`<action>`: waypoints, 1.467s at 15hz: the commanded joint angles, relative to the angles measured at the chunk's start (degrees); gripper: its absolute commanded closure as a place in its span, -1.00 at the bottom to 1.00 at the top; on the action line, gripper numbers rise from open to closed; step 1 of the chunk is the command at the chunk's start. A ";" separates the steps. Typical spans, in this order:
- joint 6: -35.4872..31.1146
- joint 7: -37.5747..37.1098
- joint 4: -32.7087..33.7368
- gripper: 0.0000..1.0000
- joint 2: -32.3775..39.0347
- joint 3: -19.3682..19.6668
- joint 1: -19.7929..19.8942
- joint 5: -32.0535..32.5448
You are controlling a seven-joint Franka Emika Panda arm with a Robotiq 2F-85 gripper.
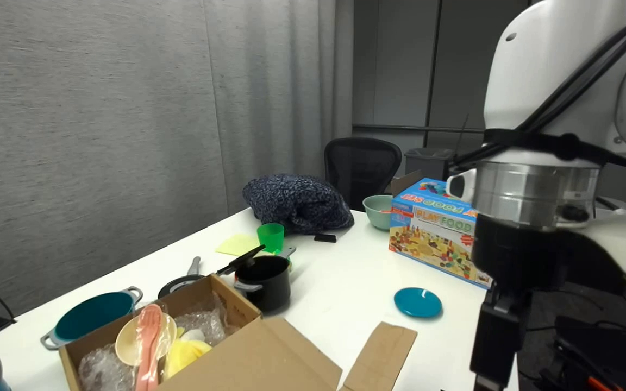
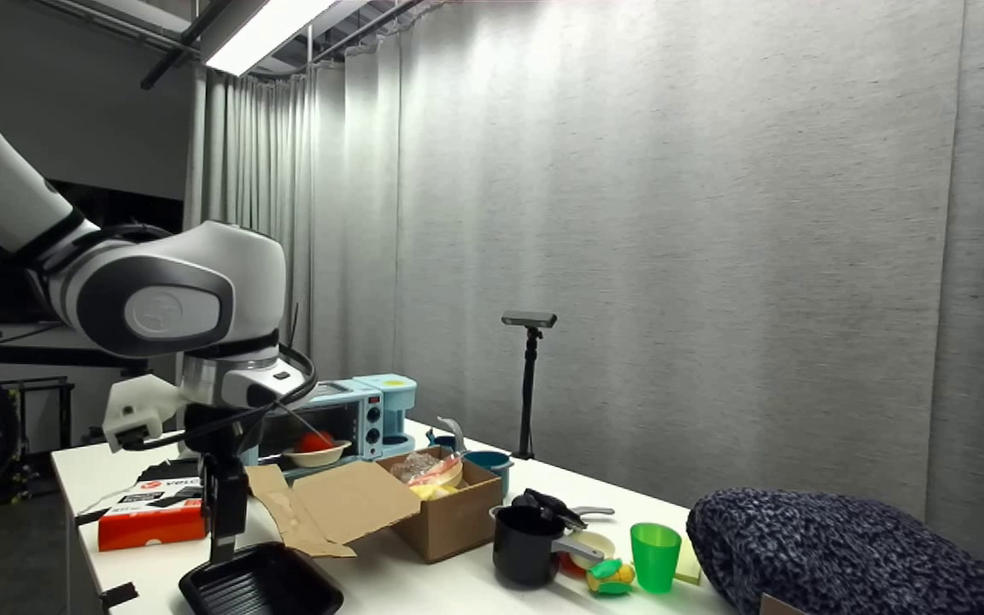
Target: Close the box
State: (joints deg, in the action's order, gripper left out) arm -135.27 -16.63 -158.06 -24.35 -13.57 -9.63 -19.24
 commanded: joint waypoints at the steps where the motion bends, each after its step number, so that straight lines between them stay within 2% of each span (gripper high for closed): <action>1: -10.47 -5.91 1.93 -1.00 8.93 -3.20 -0.12 1.89; 4: -14.04 -8.41 4.83 -1.00 14.90 -4.24 -0.36 4.80; 5: -12.66 -6.92 1.87 -1.00 10.77 -2.92 -1.09 3.62; 9: -13.43 -7.45 4.40 -1.00 14.84 -3.03 -1.21 4.37; 11: -15.73 -7.82 2.59 -1.00 13.65 -3.41 -1.33 5.32; 15: -21.17 -8.94 2.71 -1.00 16.56 -4.25 -2.24 5.07; 17: -22.09 -6.72 1.83 -1.00 16.01 -3.40 -2.88 3.70; 22: -26.51 -7.54 1.61 -1.00 18.68 -3.92 -2.80 6.96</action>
State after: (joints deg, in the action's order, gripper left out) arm -158.16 -23.89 -156.15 -7.35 -17.75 -11.92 -14.45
